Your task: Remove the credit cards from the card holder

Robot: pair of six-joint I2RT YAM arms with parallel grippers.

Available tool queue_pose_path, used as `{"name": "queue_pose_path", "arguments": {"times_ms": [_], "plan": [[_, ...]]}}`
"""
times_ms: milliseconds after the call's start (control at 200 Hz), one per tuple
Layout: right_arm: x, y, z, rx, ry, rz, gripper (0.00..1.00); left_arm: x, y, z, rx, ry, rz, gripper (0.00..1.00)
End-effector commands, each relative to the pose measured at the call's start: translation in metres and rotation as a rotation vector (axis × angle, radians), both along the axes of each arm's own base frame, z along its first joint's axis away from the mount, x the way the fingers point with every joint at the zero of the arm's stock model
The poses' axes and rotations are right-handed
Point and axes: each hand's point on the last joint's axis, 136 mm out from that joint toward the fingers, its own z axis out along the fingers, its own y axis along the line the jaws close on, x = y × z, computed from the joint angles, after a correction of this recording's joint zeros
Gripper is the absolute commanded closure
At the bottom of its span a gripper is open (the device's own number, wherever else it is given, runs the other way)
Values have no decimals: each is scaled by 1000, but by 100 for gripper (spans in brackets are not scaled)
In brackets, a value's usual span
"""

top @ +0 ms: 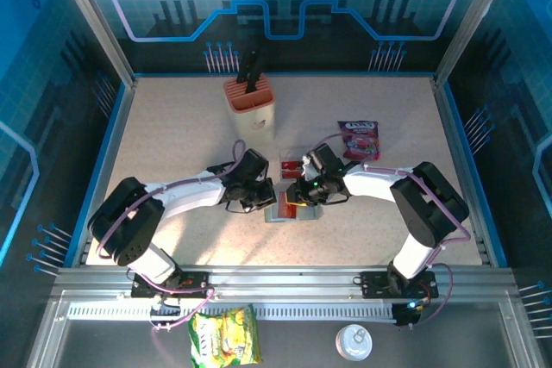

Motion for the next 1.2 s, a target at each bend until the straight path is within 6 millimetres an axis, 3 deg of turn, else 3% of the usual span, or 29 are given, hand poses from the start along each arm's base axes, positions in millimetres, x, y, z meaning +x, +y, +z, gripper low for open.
{"name": "queue_pose_path", "arguments": {"times_ms": [0, 360, 790, 1196], "plan": [[-3, -2, 12, 7, -27, 2, 74, 1, -13, 9, -27, -7, -48, 100], [-5, -16, 13, -32, -25, -16, 73, 3, -22, -5, -7, 19, -84, 100], [-10, -23, 3, -57, 10, -19, 72, -5, -10, -26, 61, 58, -78, 100], [-13, -19, -10, -35, 53, -22, 71, -9, -5, -31, 77, 75, -68, 100]]}}
